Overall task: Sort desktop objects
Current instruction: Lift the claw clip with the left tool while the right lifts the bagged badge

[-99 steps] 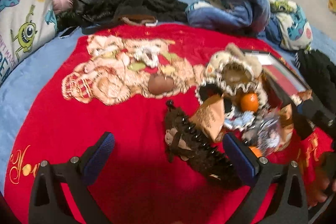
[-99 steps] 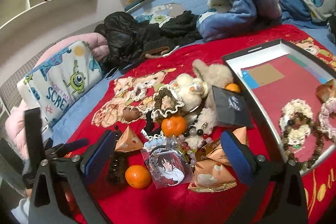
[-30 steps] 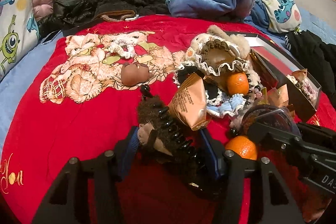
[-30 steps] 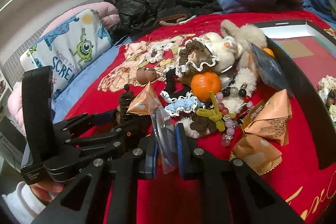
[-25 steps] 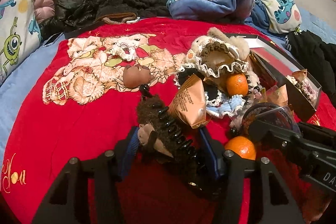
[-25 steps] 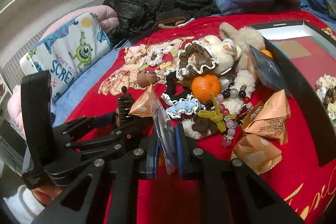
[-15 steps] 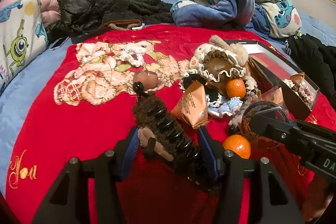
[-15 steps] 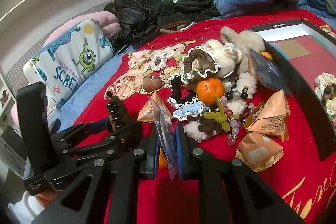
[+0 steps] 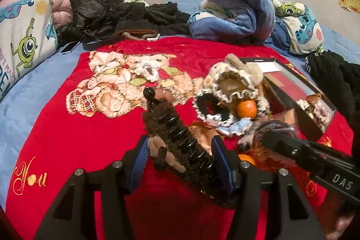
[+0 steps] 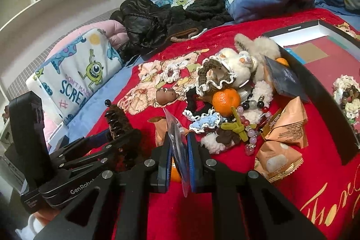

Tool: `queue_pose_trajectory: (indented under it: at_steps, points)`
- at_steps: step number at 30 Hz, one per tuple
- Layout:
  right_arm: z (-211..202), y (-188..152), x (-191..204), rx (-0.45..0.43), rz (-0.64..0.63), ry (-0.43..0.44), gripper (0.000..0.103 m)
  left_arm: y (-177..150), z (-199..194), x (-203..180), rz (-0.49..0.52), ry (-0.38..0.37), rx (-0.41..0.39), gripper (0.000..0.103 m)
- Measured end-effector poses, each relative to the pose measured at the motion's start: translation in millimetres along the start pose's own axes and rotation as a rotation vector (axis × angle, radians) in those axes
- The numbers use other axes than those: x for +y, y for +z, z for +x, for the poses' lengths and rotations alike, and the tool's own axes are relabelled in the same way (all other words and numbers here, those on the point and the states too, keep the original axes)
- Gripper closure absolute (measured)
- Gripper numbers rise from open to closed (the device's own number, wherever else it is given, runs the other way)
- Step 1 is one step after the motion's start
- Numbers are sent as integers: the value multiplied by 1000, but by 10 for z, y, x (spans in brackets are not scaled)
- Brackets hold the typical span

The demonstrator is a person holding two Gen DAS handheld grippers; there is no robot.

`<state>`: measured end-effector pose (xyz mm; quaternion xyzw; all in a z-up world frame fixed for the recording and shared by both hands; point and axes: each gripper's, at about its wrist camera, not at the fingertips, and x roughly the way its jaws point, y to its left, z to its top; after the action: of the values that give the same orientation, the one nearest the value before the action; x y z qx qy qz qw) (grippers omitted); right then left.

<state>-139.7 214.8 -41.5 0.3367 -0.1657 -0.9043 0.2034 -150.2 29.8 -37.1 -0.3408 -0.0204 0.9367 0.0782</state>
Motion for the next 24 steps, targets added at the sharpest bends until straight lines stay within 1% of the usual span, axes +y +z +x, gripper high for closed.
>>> queue_pose_trajectory:
  at_steps: [7,10,13,16,17,22,24]
  points:
    - [-120,39,-62,-32,25,6,90,41,-53,-260,17,-30,-18,45]
    - [-164,47,-80,-37,25,7,93,31,-56,-358,40,-30,-22,45]
    - [-140,44,-86,-13,2,-17,93,25,-33,-383,46,-35,-13,45]
    - [-83,24,-117,21,15,-9,92,8,-5,-370,48,-24,-4,45]
    - [-55,16,-110,39,11,-18,91,5,2,-353,47,-23,0,45]
    - [160,-90,-89,143,-18,-113,89,2,10,-273,31,-15,5,45]
    - [176,-127,-80,139,-28,-128,91,5,-2,-250,28,-15,3,45]
